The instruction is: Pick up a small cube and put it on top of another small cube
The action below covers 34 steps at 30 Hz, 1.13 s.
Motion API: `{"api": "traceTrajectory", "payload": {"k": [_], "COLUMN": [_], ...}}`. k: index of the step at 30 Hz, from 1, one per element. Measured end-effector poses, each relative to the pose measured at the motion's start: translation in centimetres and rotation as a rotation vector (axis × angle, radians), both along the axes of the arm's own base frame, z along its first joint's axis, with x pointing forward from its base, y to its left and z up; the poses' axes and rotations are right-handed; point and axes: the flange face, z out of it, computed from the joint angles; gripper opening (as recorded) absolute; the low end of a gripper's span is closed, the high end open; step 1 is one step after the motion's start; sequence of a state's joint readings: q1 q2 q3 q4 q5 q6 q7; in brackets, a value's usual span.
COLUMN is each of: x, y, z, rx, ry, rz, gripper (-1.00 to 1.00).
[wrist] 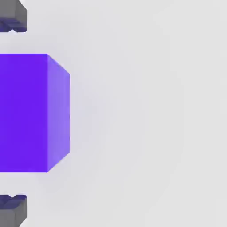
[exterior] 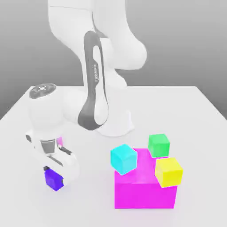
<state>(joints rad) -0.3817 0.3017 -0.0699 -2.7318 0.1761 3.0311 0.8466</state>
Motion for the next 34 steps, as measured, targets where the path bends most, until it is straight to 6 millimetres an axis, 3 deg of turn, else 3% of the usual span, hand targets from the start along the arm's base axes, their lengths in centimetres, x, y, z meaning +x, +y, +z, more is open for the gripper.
{"api": "traceTrajectory", "payload": {"k": [5, 12, 14, 17, 20, 23, 26, 28, 30, 31, 34], "x": [0.0, -0.3, 1.0, 5.4, 8.5, 9.8, 9.3, 8.9, 8.7, 8.7, 8.7], "y": [0.0, -0.5, 0.6, 6.9, 14.6, 22.0, 29.5, 31.8, 32.4, 32.6, 32.6], "z": [0.0, 5.6, 6.8, 9.6, 13.0, 16.8, 20.3, 19.7, 17.3, 15.9, 15.9], "rx": [0.0, 0.005, 0.026, 0.049, 0.06, 0.062, 0.037, 0.013, 0.005, 0.004, 0.004], "ry": [0.0, 0.001, 0.001, -0.005, -0.008, -0.008, -0.003, -0.001, 0.0, 0.0, 0.0], "rz": [0.0, -0.013, 0.06, 0.304, 0.56, 0.795, 1.013, 1.072, 1.087, 1.09, 1.09], "gripper": [-1.0, -1.0, -1.0, -1.0, -1.0, -1.0, -1.0, -1.0, -1.0, 1.0, 1.0]}}
